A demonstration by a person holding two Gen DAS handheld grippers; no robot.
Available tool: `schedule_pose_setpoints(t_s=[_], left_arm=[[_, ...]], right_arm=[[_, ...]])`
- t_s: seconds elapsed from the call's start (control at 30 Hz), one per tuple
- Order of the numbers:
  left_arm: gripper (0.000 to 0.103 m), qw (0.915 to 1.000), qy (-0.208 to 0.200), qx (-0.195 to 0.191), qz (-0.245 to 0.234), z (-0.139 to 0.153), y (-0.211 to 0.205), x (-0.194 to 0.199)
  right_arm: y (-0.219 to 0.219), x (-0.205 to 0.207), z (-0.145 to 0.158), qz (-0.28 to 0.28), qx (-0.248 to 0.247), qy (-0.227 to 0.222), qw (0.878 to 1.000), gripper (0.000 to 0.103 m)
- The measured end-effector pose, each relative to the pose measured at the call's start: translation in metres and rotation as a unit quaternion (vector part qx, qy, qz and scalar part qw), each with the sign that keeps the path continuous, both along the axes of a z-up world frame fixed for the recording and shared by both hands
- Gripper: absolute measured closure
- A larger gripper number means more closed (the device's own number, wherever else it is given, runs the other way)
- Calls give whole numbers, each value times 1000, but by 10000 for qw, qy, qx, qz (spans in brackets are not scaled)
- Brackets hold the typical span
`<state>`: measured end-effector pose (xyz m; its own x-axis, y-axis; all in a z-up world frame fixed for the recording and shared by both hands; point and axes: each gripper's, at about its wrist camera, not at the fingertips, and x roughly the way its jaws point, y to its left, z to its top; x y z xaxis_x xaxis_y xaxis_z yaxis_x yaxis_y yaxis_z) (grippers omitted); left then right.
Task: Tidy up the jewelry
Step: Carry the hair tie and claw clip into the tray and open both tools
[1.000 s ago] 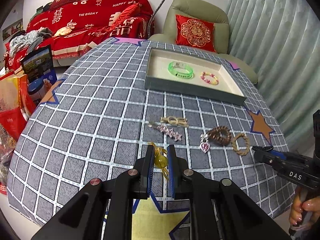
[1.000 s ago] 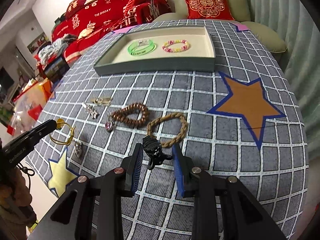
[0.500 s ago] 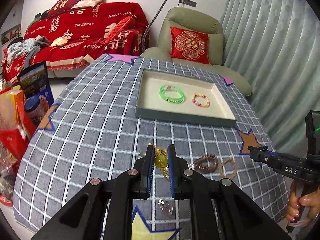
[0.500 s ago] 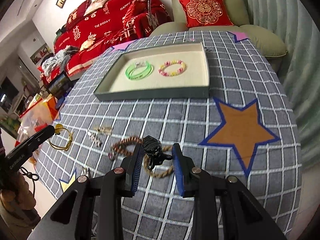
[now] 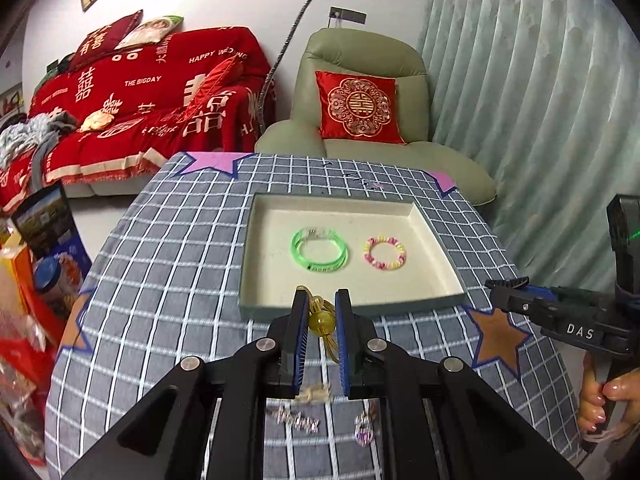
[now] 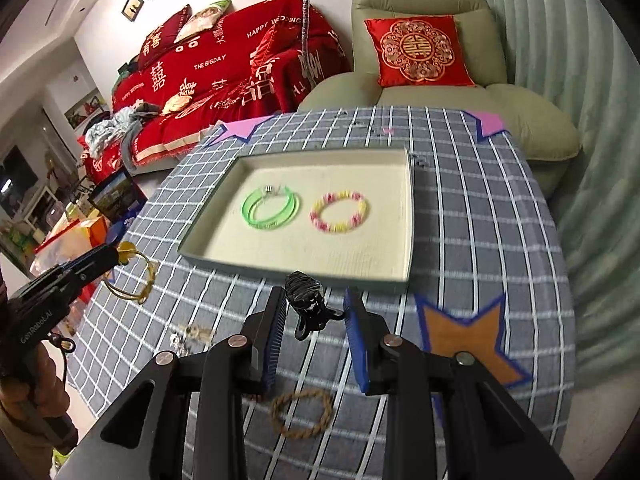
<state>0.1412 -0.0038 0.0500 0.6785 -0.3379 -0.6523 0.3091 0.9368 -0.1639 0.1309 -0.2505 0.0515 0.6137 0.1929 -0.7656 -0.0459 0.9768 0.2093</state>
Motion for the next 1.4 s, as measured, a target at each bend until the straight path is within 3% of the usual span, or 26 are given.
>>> schedule_pose_setpoints(t_s=[0.37, 0.67, 1.07, 1.4], left_arm=[[80, 9995, 167, 226, 176, -17, -25, 63], [80, 9980, 459, 292, 312, -46, -36, 103], [80, 9938, 877, 531, 425, -93, -42, 129], [80, 9904, 950, 924, 383, -109, -54, 134]], right_arm=[[-8, 58, -11, 25, 2, 189, 9998, 71], [-18, 102, -38, -76, 8, 446, 9990, 71], [-14, 134, -78, -192, -4, 768, 9969, 71], [-15, 140, -103, -285, -79, 956, 9950, 71]])
